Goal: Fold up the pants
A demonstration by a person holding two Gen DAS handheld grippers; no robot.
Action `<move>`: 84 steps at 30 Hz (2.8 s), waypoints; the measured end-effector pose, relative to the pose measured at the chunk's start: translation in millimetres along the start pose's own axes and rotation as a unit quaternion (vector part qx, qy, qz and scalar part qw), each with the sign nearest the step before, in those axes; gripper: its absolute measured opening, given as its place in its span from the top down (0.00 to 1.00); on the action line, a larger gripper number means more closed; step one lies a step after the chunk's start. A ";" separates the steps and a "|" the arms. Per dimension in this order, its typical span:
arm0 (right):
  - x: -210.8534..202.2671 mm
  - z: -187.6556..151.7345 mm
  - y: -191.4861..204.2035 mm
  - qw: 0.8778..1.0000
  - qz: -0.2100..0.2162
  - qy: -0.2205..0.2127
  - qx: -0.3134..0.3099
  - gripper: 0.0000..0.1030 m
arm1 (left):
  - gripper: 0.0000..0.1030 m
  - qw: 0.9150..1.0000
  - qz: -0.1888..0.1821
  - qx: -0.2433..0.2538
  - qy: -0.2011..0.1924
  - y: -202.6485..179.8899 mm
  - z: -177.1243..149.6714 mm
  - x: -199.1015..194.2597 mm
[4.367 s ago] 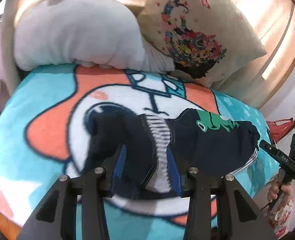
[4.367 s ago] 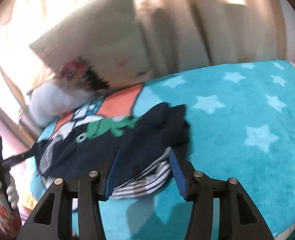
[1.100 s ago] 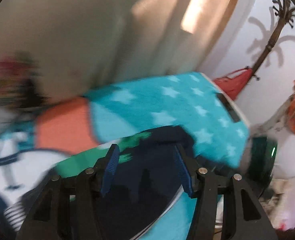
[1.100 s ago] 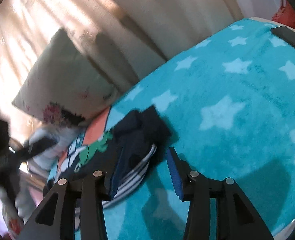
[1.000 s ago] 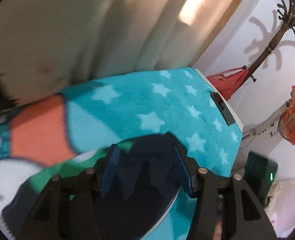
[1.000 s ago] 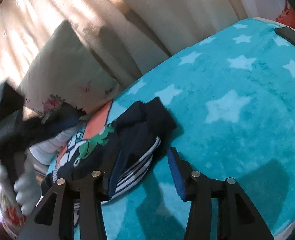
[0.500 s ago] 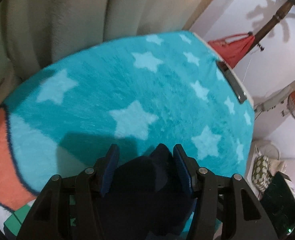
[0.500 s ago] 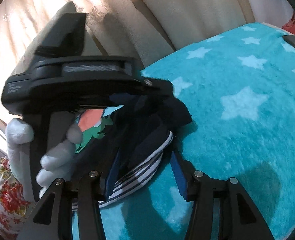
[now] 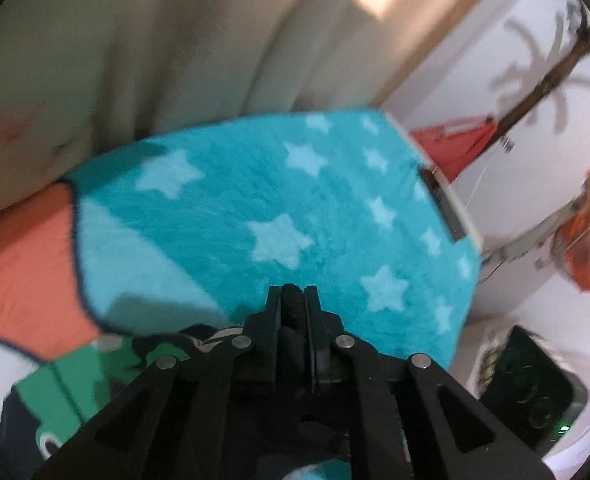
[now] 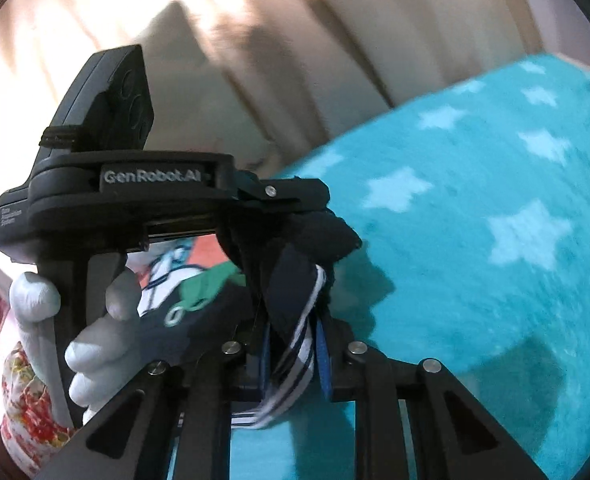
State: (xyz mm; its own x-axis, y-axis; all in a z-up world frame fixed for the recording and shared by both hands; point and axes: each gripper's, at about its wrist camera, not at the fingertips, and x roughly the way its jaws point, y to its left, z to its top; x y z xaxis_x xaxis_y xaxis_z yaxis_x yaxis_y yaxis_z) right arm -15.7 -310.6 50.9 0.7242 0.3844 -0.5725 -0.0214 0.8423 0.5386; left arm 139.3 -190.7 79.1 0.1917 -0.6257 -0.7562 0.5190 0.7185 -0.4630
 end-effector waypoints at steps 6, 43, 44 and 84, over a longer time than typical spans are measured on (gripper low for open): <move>8.4 -11.2 48.6 0.996 0.042 0.024 -0.075 0.78 | 0.81 0.996 0.013 -0.065 -0.065 29.4 -32.5 -52.5; 71.0 -16.3 124.8 0.982 0.074 0.127 -0.118 0.72 | 0.43 0.945 0.191 -0.158 -0.211 110.7 -195.2 -192.6; 67.1 -13.1 123.5 0.984 0.079 0.119 -0.109 0.72 | 0.43 0.945 0.196 -0.160 -0.208 113.2 -196.0 -189.0; 186.1 -81.8 321.4 0.916 0.073 0.289 -0.268 0.27 | 0.43 0.888 0.198 -0.332 -0.250 205.9 -331.3 -267.7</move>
State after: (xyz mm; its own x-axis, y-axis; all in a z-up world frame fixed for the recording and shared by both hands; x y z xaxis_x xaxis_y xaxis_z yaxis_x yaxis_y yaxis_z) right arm 55.8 62.6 66.9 0.2048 0.5133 -0.8334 -0.5369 0.7708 0.3428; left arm -81.1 225.3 32.9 0.6819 -0.2212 -0.6972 -0.2448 0.8292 -0.5025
